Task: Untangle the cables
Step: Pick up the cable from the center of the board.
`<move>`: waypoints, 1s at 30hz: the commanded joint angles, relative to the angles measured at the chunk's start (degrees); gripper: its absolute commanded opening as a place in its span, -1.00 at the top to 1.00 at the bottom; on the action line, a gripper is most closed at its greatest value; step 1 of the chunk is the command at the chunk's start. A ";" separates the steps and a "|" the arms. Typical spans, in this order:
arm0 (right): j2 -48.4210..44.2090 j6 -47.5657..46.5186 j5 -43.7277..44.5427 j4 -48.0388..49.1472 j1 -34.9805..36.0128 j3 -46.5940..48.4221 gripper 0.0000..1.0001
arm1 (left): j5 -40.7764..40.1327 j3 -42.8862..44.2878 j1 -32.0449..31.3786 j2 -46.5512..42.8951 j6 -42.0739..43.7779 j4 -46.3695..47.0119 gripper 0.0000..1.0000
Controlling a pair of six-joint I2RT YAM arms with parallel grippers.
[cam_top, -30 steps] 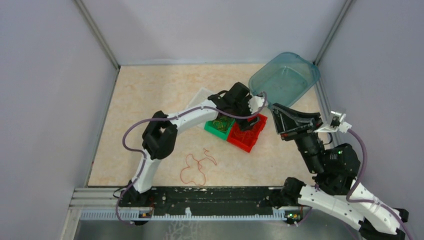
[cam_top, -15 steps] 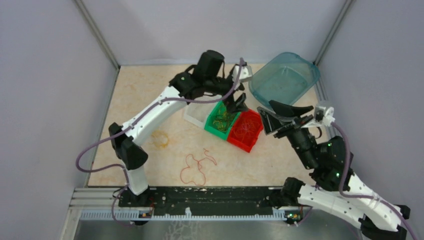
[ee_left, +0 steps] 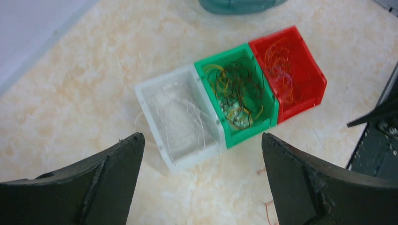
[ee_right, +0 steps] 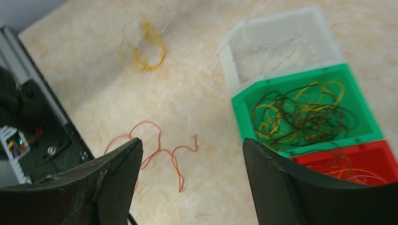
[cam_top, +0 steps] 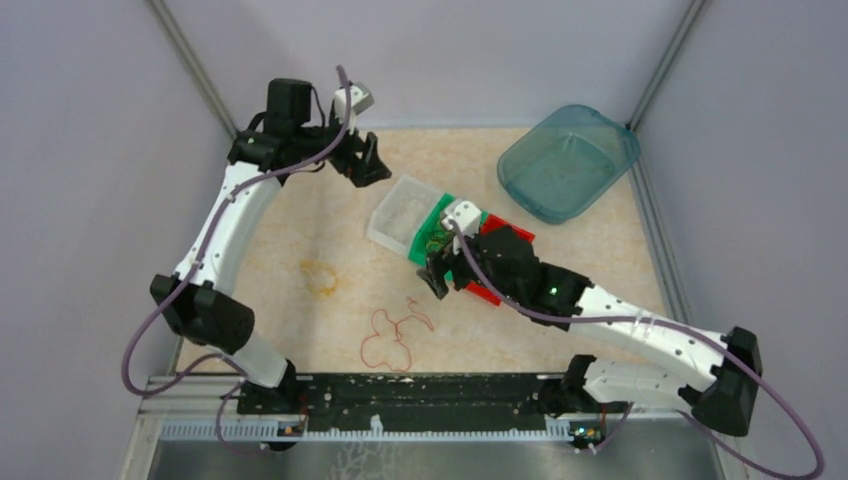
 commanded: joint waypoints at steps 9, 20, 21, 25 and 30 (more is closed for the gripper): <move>18.44 -0.56 -16.65 6.75 3.36 -5.92 -0.67 | 6.59 -24.54 23.07 -9.69 21.93 -13.83 -0.99; 27.87 -0.32 -16.02 16.83 5.06 -9.82 -0.61 | 8.83 -34.76 31.62 -10.88 33.41 -14.37 -0.95; 28.68 -0.44 -16.23 17.34 5.13 -9.75 -0.54 | 7.73 -36.75 31.67 -11.10 32.81 -12.47 -0.93; 31.18 -0.91 -15.24 20.56 5.51 -10.38 -0.27 | 4.78 -44.01 31.71 -12.15 32.81 -7.61 -0.93; 30.67 -1.20 -12.34 22.57 5.68 -11.24 0.05 | 4.20 -47.22 31.75 -12.27 33.89 -5.44 -0.92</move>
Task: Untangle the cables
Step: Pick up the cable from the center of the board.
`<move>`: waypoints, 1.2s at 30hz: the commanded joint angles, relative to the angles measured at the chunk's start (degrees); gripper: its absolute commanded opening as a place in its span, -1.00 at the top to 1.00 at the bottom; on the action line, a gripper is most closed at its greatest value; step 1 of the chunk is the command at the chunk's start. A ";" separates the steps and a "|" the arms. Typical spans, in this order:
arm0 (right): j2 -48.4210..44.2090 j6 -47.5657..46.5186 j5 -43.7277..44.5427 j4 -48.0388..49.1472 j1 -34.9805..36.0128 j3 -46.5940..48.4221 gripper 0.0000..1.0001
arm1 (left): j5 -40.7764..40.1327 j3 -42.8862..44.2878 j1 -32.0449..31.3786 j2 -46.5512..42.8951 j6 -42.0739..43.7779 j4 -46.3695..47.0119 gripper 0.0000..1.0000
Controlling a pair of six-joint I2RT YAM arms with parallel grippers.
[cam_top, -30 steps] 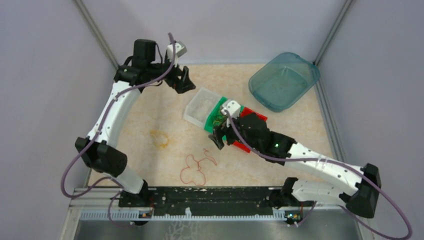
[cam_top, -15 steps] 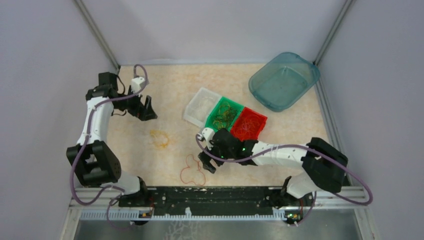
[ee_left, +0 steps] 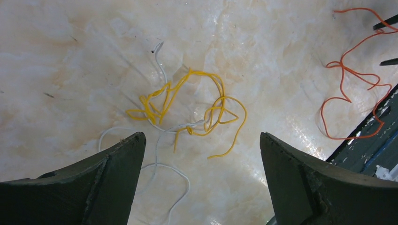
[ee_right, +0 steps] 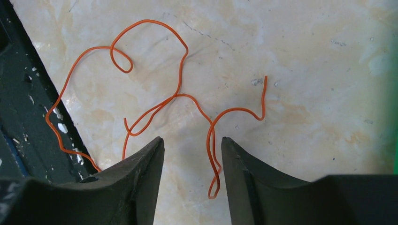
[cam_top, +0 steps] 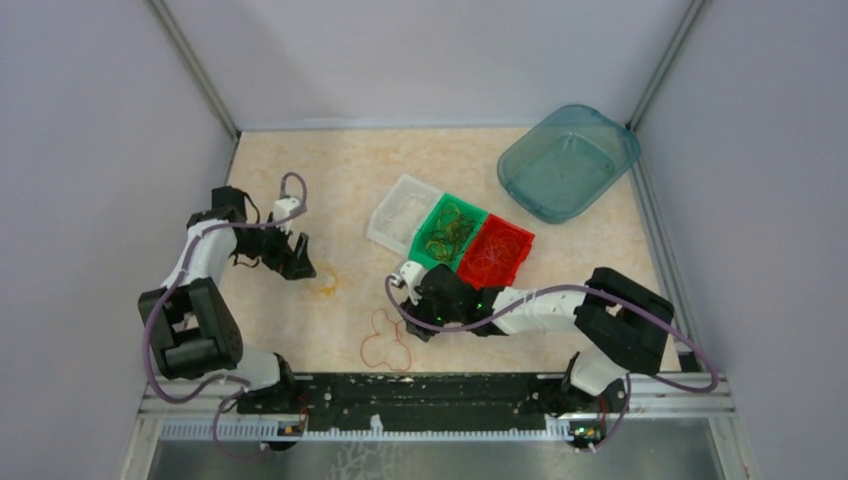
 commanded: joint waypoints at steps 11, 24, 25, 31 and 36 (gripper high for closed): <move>-6.56 -0.54 7.81 7.02 0.67 -2.20 1.00 | -1.40 -5.59 0.06 0.38 0.81 10.60 -0.74; -28.23 -3.60 11.27 -6.88 -6.25 5.98 1.00 | 0.81 -3.50 0.02 0.43 -2.50 11.89 -0.42; -29.89 -3.95 10.55 -8.41 -7.79 7.89 1.00 | 0.90 -3.46 0.07 0.51 -2.56 11.86 -0.42; -34.90 -6.36 8.37 -16.49 -13.93 22.54 1.00 | 2.07 -4.07 -0.06 0.69 -2.83 11.92 -0.42; -36.13 -8.91 12.41 -18.81 -14.74 31.58 1.00 | 2.42 -3.69 -0.07 0.99 -3.04 11.69 -0.42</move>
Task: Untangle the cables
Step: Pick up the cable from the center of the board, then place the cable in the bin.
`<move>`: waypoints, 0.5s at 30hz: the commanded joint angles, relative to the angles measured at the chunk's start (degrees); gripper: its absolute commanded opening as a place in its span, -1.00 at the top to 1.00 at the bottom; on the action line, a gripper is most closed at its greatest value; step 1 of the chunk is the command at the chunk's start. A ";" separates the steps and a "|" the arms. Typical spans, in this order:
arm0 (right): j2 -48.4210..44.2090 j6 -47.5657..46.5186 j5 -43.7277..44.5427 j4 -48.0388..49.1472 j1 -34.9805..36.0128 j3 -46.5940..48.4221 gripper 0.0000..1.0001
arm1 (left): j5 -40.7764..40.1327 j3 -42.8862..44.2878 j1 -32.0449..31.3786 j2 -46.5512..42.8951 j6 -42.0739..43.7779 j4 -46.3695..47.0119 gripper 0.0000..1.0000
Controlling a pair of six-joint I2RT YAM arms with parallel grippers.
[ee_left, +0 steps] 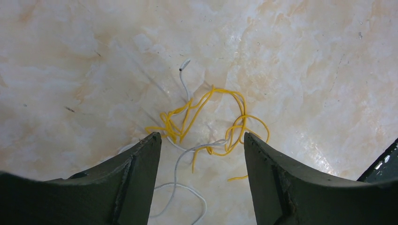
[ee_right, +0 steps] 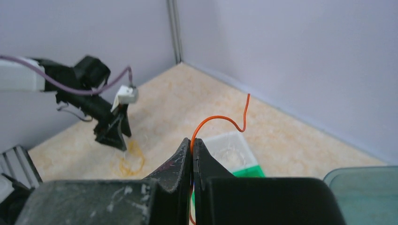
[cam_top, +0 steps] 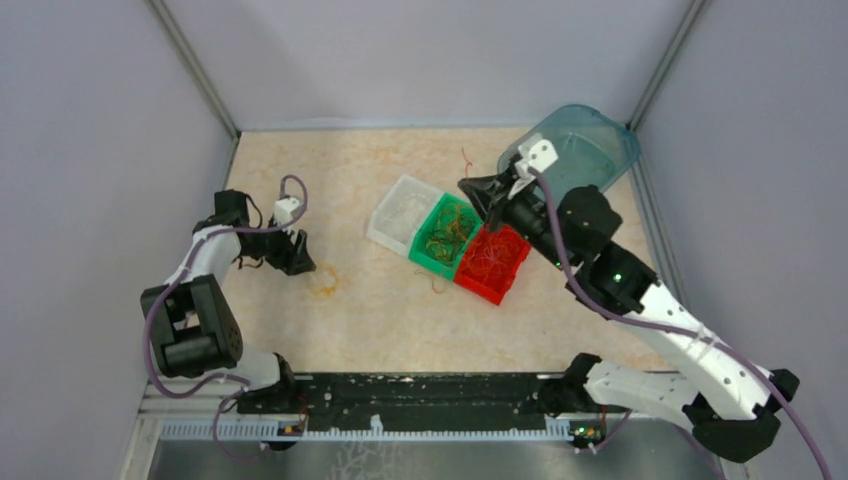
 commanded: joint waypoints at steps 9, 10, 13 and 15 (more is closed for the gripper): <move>-1.42 -7.90 10.66 -0.44 -1.49 14.30 1.00 | 3.23 2.23 -0.11 0.62 -0.25 -0.64 -0.42; -1.42 -8.33 11.52 0.28 -1.49 14.60 1.00 | 3.31 2.29 -0.15 0.61 -0.37 -0.61 -0.42; -1.57 -9.26 13.63 2.80 -1.73 15.77 1.00 | 3.69 2.51 -0.15 0.65 -0.90 -0.57 -0.42; -1.33 -10.22 13.83 3.01 -1.71 16.74 1.00 | 3.90 2.56 -0.24 0.57 -1.12 -0.58 -0.42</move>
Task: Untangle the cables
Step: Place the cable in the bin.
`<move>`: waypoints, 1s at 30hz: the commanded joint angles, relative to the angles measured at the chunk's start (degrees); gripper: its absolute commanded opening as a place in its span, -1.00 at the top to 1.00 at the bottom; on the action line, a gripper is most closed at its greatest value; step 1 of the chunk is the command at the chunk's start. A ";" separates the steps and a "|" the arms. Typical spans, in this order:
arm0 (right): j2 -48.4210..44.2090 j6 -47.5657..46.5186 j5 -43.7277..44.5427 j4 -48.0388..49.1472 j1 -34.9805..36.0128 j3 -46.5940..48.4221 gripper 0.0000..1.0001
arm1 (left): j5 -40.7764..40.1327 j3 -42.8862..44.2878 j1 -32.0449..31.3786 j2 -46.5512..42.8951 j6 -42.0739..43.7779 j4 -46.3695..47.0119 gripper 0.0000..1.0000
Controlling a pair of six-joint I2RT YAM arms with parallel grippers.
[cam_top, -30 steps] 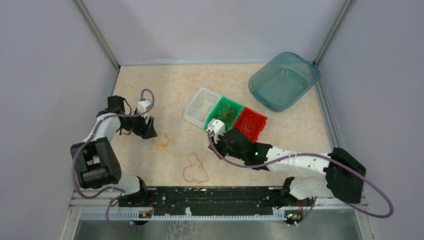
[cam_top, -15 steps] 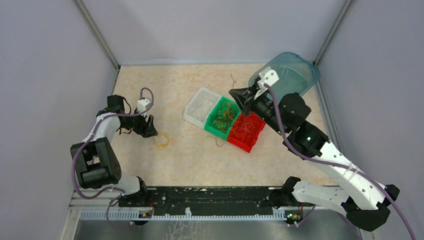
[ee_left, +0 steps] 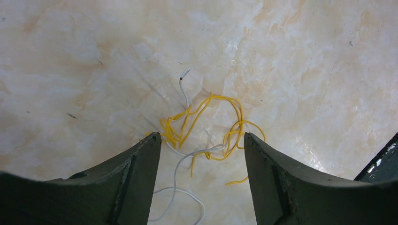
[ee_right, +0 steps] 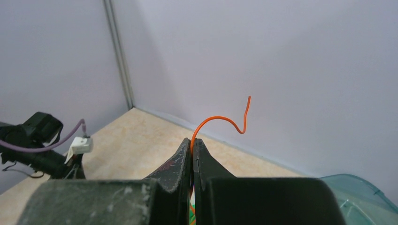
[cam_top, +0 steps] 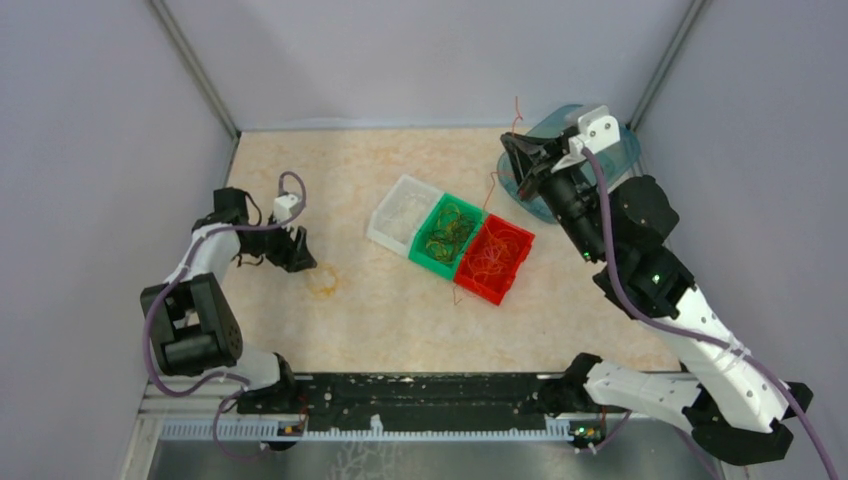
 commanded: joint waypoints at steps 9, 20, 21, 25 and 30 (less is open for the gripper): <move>0.95 -5.68 6.46 4.97 -0.97 -1.82 1.00 | 3.08 2.24 -0.29 -0.18 0.00 -1.86 -0.49; 2.14 -5.61 6.38 8.91 -7.19 -14.24 1.00 | 3.35 3.06 -0.59 -0.82 0.08 -2.97 -0.54; 2.27 -5.24 6.35 9.09 -7.62 -15.47 1.00 | 3.29 3.11 -0.59 -0.72 -0.03 -2.97 -0.54; 3.82 -2.45 5.06 10.39 -10.04 -19.71 1.00 | 3.28 3.04 -0.77 -0.32 -0.22 -2.97 -0.55; 7.74 1.09 6.50 10.43 -11.74 -23.03 1.00 | 3.17 2.76 -0.86 -0.47 -0.07 -3.21 -0.57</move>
